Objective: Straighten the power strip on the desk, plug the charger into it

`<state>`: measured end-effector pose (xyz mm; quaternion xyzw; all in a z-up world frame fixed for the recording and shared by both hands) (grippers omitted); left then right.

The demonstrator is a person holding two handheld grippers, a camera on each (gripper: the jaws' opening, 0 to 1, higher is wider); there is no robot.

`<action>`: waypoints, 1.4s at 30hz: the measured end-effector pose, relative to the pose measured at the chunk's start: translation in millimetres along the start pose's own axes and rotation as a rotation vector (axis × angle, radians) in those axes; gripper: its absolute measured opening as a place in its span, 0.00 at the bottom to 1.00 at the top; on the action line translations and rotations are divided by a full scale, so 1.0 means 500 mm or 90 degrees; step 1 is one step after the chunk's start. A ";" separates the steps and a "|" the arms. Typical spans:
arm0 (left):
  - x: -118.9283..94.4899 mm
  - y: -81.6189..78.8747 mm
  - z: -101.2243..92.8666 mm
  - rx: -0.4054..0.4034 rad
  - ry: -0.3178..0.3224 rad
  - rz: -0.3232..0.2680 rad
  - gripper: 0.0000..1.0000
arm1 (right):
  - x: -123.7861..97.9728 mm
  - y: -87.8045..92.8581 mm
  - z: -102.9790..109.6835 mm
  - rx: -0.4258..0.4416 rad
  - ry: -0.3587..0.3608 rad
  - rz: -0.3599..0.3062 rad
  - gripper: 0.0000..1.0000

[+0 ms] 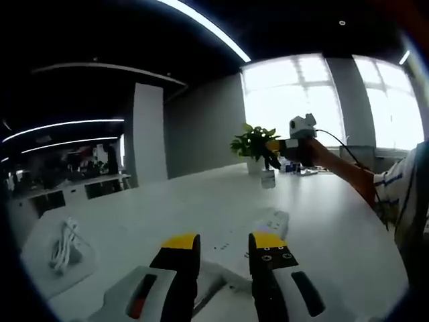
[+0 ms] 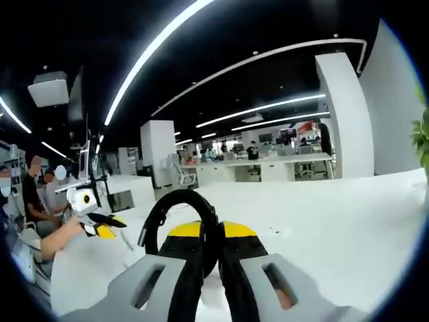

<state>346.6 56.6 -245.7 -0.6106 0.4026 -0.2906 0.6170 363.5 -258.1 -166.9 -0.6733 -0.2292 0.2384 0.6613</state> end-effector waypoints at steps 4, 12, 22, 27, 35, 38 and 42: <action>0.003 -0.008 -0.001 0.004 0.003 -0.002 0.28 | 0.011 -0.007 0.017 -0.007 -0.031 0.005 0.07; 0.014 -0.017 -0.009 0.005 0.009 0.002 0.28 | 0.038 -0.012 0.047 0.005 -0.095 0.010 0.07; 0.052 -0.049 -0.050 0.037 0.043 0.008 0.29 | 0.049 -0.008 0.093 0.016 -0.165 0.012 0.07; 0.069 -0.056 -0.072 0.045 0.071 0.014 0.30 | 0.054 -0.008 0.110 0.017 -0.210 0.011 0.07; 0.118 -0.054 -0.119 0.068 0.104 0.035 0.31 | 0.058 0.001 0.142 0.024 -0.297 0.022 0.07; 0.132 -0.050 -0.134 0.072 0.116 0.042 0.31 | 0.057 0.001 0.140 0.038 -0.319 0.018 0.07; 0.149 -0.047 -0.149 0.080 0.125 0.049 0.32 | 0.057 0.005 0.142 0.042 -0.337 0.022 0.07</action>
Point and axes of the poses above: the point that each gripper's makers call its tool centre point, and the gripper's own axes: x roughly forward along the fingers, z roughly to its left, y roughly out of its underside, the point moved 5 cm from there along -x, roughly backward along the fingers, and after that the axes turned 5 degrees about -x, right-handed, at the moved point
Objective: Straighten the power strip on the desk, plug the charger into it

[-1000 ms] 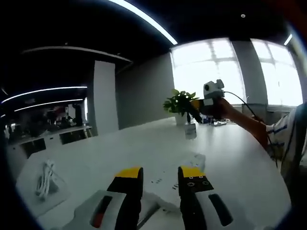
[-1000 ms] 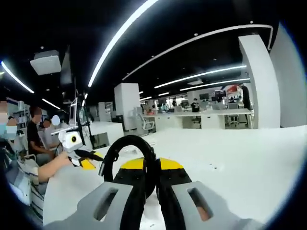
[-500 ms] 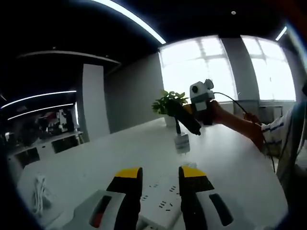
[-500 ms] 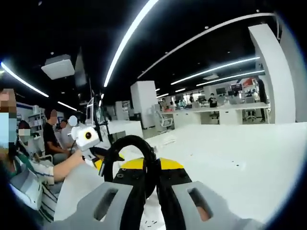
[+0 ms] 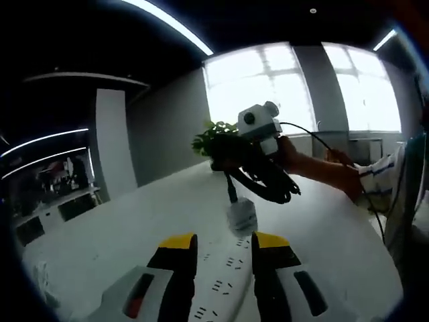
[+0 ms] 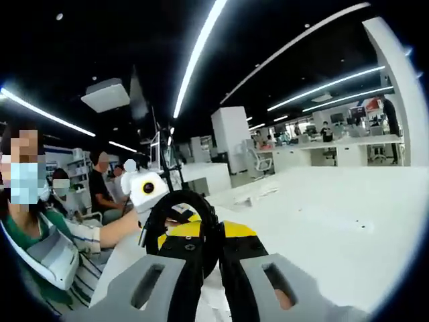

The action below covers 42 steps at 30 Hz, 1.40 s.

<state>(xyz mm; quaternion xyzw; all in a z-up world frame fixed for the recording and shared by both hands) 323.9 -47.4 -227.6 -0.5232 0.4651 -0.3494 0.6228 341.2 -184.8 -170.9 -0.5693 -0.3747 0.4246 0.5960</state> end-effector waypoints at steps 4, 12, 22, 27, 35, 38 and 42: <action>0.023 -0.002 -0.011 0.008 0.010 0.008 0.32 | -0.002 0.003 -0.006 0.004 -0.008 0.007 0.07; 0.065 -0.001 -0.016 0.023 0.033 0.019 0.36 | -0.001 0.002 -0.009 0.010 -0.026 0.016 0.07; 0.113 0.011 -0.024 0.039 0.091 0.034 0.36 | 0.014 0.015 0.008 0.034 -0.067 0.022 0.07; 0.127 0.012 -0.027 0.045 0.101 0.035 0.31 | 0.013 0.014 0.003 0.033 -0.070 0.023 0.07; 0.139 0.008 -0.030 0.047 0.059 0.039 0.30 | 0.009 0.019 -0.008 0.047 -0.071 -0.011 0.07; 0.143 0.013 -0.027 0.061 0.021 0.060 0.30 | 0.009 0.026 -0.008 0.053 -0.067 -0.016 0.07; 0.153 0.011 -0.029 0.050 -0.002 0.061 0.30 | 0.010 0.030 -0.005 0.053 -0.056 -0.019 0.07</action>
Point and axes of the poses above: the point that each gripper's makers call its tool centre point, and the gripper's own axes: x roughly forward along the fingers, z roughly to its left, y roughly out of its underside, the point moved 5 cm from there along -x, roughly backward along the fingers, and after that the axes turned 5 degrees about -x, right-handed, at the moved point
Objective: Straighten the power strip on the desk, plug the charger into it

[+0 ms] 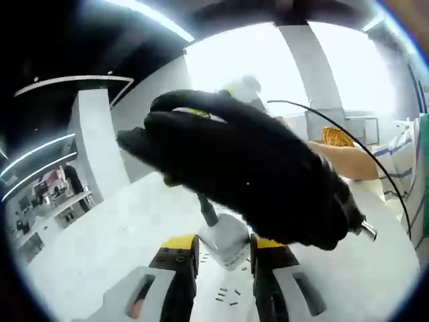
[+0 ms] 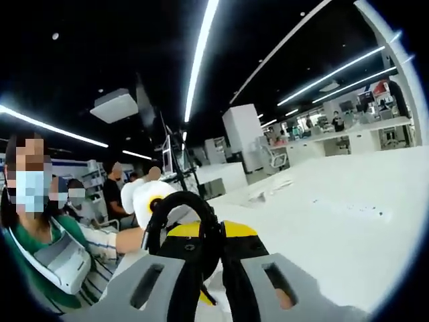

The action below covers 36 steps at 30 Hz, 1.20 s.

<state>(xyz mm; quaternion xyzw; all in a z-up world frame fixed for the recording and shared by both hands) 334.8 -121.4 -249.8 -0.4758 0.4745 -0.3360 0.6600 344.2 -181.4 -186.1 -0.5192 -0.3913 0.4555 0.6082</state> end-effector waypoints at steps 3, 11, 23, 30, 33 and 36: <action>0.002 -0.001 -0.003 -0.011 -0.014 0.013 0.29 | 0.000 0.001 0.002 -0.003 0.005 0.001 0.07; -0.007 0.002 0.006 -0.070 -0.043 0.028 0.23 | -0.005 -0.003 -0.006 0.006 0.024 -0.021 0.07; -0.025 -0.020 -0.011 0.008 0.085 -0.058 0.30 | -0.006 -0.004 0.025 0.084 -0.068 -0.057 0.07; -0.013 -0.004 -0.008 0.014 0.156 -0.073 0.32 | 0.008 0.008 0.026 0.116 -0.104 -0.047 0.07; -0.007 0.001 -0.007 0.014 0.158 -0.069 0.33 | 0.008 0.008 0.023 0.106 -0.102 -0.033 0.07; -0.002 -0.001 -0.006 0.015 0.146 -0.066 0.32 | 0.006 0.007 0.019 0.098 -0.095 -0.029 0.07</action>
Point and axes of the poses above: the point that each gripper's makers call its tool centre point, and the gripper's own axes: x roughly forward along the fingers, z roughly to its left, y roughly out of its underside, the point moved 5 cm from there along -x, roughly backward along the fingers, and after that the axes turned 5 degrees about -x, right-handed, at the moved point
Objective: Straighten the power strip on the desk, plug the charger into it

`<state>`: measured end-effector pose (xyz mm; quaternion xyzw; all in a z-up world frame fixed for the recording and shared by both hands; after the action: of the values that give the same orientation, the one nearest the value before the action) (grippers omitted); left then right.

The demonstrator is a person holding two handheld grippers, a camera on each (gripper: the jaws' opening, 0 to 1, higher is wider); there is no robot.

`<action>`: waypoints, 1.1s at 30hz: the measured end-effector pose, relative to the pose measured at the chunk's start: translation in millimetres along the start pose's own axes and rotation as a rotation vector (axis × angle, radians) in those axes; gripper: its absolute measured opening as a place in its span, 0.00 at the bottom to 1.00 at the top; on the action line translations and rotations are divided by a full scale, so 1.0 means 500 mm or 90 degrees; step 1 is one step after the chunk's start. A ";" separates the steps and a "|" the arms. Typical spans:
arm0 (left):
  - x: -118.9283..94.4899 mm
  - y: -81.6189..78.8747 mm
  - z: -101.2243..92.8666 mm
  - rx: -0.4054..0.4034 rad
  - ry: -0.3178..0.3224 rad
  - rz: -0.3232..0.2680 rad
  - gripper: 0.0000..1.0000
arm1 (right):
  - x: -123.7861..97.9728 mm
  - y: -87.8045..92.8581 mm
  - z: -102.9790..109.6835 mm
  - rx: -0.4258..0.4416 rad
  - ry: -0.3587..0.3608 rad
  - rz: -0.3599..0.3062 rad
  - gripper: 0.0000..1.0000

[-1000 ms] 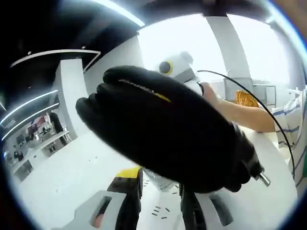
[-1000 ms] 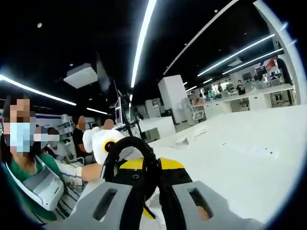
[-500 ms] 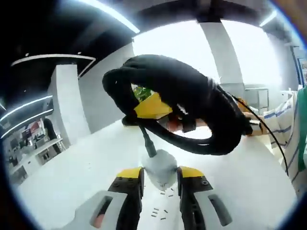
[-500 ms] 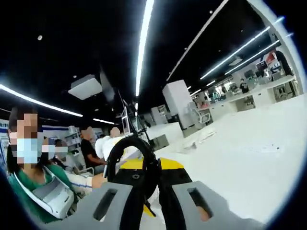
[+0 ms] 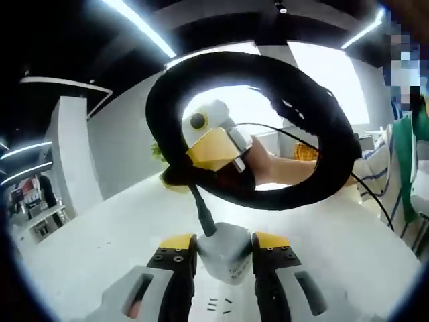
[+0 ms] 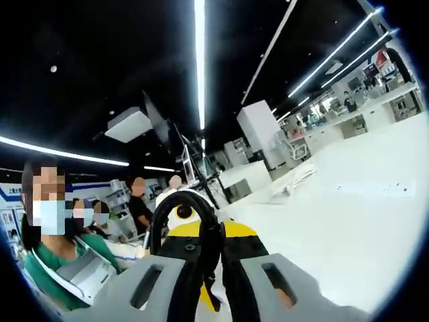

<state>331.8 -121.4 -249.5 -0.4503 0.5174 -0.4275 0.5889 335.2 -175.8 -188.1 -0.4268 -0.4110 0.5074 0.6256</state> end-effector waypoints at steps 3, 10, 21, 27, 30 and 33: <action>0.007 -0.003 0.002 0.004 -0.015 0.011 0.32 | -0.001 -0.001 0.002 -0.018 0.012 0.007 0.07; 0.025 -0.001 0.012 -0.011 -0.064 0.049 0.31 | -0.002 0.003 -0.001 -0.083 0.072 0.040 0.07; 0.022 -0.005 0.011 -0.045 -0.111 0.070 0.30 | -0.004 0.000 -0.009 -0.080 0.081 0.028 0.08; 0.021 -0.002 0.008 -0.060 -0.120 0.071 0.30 | -0.003 0.001 -0.010 -0.081 0.081 0.030 0.08; 0.020 -0.002 0.008 -0.063 -0.122 0.072 0.30 | -0.005 -0.002 -0.015 -0.079 0.080 0.027 0.08; 0.019 -0.002 0.007 -0.064 -0.127 0.069 0.30 | -0.006 -0.004 -0.016 -0.079 0.079 0.026 0.08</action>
<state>336.3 -130.7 -250.6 -0.4909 0.5006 -0.3212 0.6366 342.8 -179.9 -189.0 -0.5039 -0.3932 0.4663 0.6116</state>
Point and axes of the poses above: the point that each gripper's makers call its tool centre point, and the gripper's own axes: x roughly forward along the fingers, z roughly to its left, y roughly out of its underside, the point moved 5 cm from there along -x, roughly backward along the fingers, and after that the axes turned 5 degrees about -x, right-handed, at the moved point
